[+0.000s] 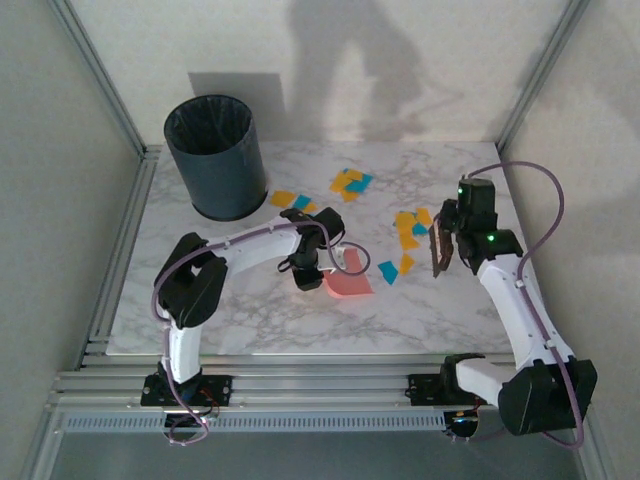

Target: Sweep away the paper scraps from the table

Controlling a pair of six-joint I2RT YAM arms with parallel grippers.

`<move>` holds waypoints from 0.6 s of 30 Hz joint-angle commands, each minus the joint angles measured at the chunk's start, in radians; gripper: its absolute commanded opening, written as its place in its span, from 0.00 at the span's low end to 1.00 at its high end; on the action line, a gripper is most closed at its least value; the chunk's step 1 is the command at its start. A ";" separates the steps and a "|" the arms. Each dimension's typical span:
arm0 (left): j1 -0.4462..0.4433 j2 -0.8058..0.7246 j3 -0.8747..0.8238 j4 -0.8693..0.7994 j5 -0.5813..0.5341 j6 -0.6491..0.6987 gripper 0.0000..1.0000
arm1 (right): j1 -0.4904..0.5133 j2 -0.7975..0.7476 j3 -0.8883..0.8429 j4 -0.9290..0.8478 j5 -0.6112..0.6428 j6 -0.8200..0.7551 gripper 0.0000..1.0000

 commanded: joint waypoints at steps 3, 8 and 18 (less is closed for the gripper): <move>-0.007 0.047 0.058 -0.099 0.014 0.027 0.00 | 0.053 0.002 -0.032 0.003 0.152 -0.036 0.00; -0.010 0.075 0.076 -0.118 -0.003 0.015 0.00 | 0.122 0.019 -0.069 0.018 0.221 -0.019 0.00; -0.016 0.086 0.085 -0.108 -0.033 0.010 0.00 | 0.252 0.035 -0.121 0.031 0.263 0.010 0.00</move>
